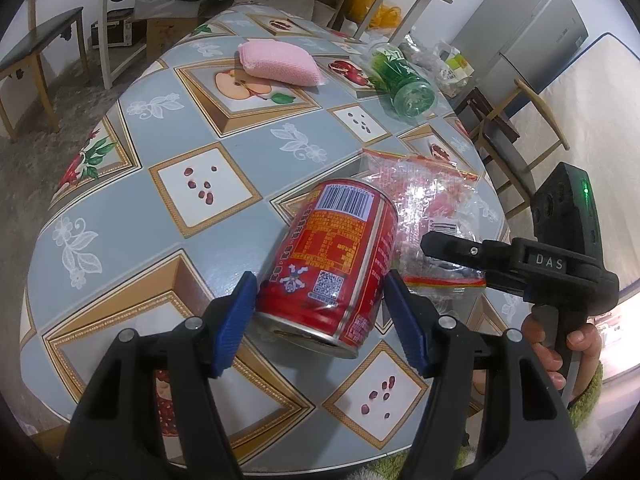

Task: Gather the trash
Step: 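Close the right tool on the clear plastic bag while the left tool holds the red can, then lift the clear bag with the right tool while the left tool lifts the red can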

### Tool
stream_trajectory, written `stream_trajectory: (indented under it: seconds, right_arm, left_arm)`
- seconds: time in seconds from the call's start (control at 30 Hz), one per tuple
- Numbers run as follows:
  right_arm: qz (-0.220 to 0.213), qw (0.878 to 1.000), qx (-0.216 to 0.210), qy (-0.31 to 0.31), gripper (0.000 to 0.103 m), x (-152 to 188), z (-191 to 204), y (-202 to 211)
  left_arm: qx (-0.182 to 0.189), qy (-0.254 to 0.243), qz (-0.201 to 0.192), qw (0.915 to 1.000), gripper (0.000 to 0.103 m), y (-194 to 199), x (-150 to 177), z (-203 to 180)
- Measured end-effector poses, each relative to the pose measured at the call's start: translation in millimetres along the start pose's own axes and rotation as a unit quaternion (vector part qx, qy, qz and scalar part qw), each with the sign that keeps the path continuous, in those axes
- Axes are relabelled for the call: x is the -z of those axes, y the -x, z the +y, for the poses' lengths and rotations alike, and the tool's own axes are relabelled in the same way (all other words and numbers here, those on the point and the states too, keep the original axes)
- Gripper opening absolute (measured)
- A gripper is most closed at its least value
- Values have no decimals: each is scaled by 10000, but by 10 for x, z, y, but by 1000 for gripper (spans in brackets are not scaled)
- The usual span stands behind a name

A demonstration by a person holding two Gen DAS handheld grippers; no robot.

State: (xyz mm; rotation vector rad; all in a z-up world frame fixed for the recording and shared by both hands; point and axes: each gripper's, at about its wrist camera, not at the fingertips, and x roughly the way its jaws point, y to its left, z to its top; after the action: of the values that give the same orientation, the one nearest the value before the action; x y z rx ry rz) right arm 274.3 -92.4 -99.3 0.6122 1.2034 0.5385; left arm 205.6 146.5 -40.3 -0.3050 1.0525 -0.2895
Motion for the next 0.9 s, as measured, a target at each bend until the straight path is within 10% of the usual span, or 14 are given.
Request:
stream_trajectory:
  seconds: [0.3, 0.9]
  right_arm:
    - [-279, 9992, -120, -264, 14, 60, -170, 185]
    - [-593, 9977, -121, -315, 10, 146, -277, 411]
  left_arm:
    - [-17, -56, 63, 10000, 63, -18, -4, -16]
    - [-130, -192, 227, 9995, 64, -92, 41, -117]
